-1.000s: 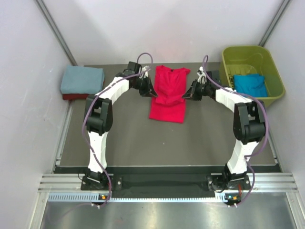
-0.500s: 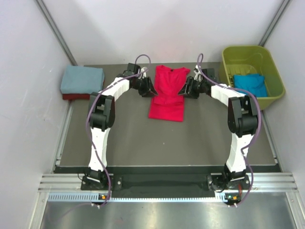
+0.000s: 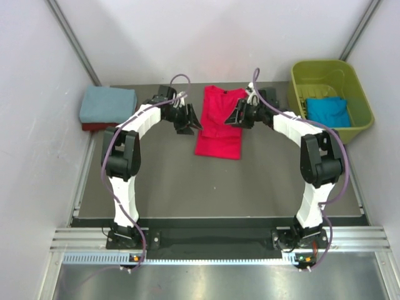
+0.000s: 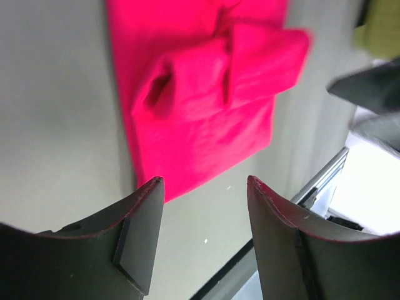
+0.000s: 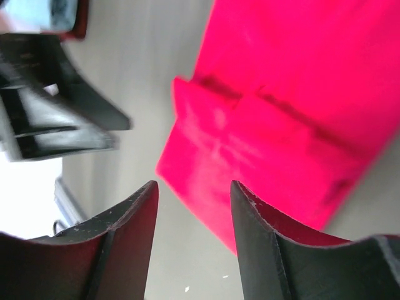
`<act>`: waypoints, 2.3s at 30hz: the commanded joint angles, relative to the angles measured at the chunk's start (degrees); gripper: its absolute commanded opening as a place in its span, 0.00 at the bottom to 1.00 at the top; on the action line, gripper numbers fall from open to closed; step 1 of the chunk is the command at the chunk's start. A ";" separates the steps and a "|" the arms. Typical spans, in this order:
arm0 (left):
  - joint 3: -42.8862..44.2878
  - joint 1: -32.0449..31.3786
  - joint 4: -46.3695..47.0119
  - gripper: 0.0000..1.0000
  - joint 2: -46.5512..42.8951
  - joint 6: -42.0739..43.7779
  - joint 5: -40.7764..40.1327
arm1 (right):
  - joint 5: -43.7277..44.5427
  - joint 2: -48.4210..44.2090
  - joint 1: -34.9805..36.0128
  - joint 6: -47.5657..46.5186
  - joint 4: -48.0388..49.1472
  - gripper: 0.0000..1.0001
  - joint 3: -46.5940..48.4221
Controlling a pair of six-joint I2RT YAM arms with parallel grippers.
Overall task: Fold and stack the t-shirts
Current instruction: Fold the tshirt
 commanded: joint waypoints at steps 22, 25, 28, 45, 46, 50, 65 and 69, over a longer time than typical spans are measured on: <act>-6.73 -0.02 -3.65 0.60 6.75 0.74 1.37 | -1.07 6.98 7.23 0.68 2.51 0.49 -1.55; -6.56 -0.55 -2.95 0.60 7.19 0.13 1.81 | -0.46 9.17 7.41 0.24 2.60 0.49 -0.58; -6.47 -1.16 -2.07 0.60 7.19 -0.49 2.42 | -0.11 11.20 7.41 0.06 2.34 0.49 0.56; -9.72 -3.63 -0.31 0.56 7.10 -2.69 4.01 | 5.34 16.74 1.35 -4.60 -0.30 0.49 19.90; -9.72 -3.63 -0.40 0.55 7.02 -2.78 3.92 | 5.43 16.22 1.00 -4.77 -0.48 0.49 19.90; -9.46 -3.19 -2.59 0.56 6.05 -1.73 1.91 | 3.77 10.70 -0.15 -4.25 -0.92 0.49 16.40; -8.04 0.77 -5.32 0.20 8.34 0.83 1.55 | -1.68 -9.97 -1.73 3.48 -2.07 0.52 -16.65; -9.89 0.77 -4.54 0.22 7.45 0.12 2.33 | -3.09 -9.63 -2.26 6.46 2.14 0.53 -21.66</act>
